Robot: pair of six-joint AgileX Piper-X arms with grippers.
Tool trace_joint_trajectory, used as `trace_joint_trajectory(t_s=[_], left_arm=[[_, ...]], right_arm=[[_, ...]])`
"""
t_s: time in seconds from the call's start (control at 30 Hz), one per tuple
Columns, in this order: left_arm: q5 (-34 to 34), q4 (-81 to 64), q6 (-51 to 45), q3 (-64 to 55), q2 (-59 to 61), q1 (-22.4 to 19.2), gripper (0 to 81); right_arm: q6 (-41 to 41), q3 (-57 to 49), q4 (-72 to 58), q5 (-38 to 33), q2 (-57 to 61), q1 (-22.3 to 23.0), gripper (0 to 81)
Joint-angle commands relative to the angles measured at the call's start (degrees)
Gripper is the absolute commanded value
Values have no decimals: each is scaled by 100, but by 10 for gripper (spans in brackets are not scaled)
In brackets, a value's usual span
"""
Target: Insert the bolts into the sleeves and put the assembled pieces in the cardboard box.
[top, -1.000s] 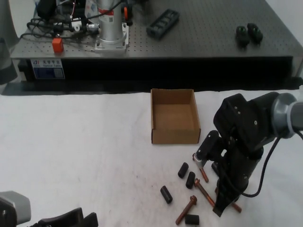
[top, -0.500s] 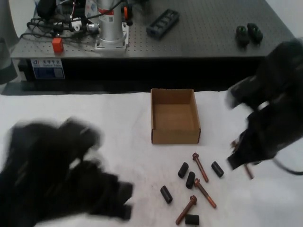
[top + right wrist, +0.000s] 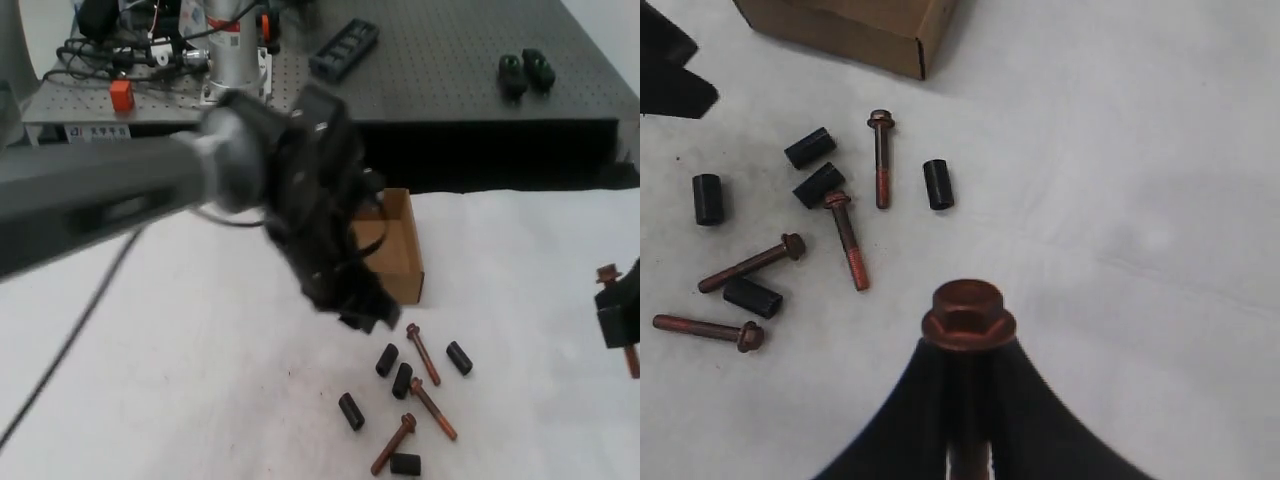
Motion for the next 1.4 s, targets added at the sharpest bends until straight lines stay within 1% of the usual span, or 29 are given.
trace_joint_trajectory(t_s=[0.0,0.1,0.27,0.43,0.57,0.6,0.67,0.7,0.77,0.83,0.9,0.97,1.13,1.23,1.3,1.37], left_arm=[[-76,626,294,-1256,1004,-202,327],[-257,715,325,-1803,1499,-312,327],[-242,1186,325,-2330,2100,-396,327],[-229,1275,325,-2395,2269,-473,327],[-352,1314,325,-2395,2362,-470,326],[-393,1314,325,-2395,2378,-470,315],[-378,1314,325,-2395,2420,-470,267],[-378,1330,325,-2395,2447,-470,228],[-337,1329,325,-2395,2464,-470,129],[-325,1329,325,-2395,2463,-470,9],[-312,1329,329,-2395,2427,-470,3],[-313,1356,329,-2395,2331,-470,3],[-334,1531,100,-2196,1653,-380,7],[-96,965,-10,-1446,771,-326,7],[244,309,-264,-709,142,-327,7],[667,-544,-572,299,-571,-378,7]], right_arm=[[25,-1,5,-17,-47,-39,55],[-19,144,5,-17,-65,-114,55],[-19,641,-63,-17,-65,-162,55],[1,1109,-461,-49,-260,-162,55],[22,1259,-615,-139,-428,-162,55],[22,1269,-613,-139,-449,-162,55],[22,1273,-613,-138,-478,-162,55],[22,1273,-613,-138,-486,-162,55],[22,1273,-644,-138,-491,-162,55],[22,1273,-647,-138,-491,-162,55],[79,1273,-676,-161,-491,-162,55],[306,1273,-831,-352,-491,-162,55],[1153,1296,-1844,-1632,-491,-151,55],[1747,1449,-3066,-2363,-491,-143,55],[2499,1626,-4076,-2723,-469,-125,55],[3204,1816,-5015,-2777,-467,-10,55]])
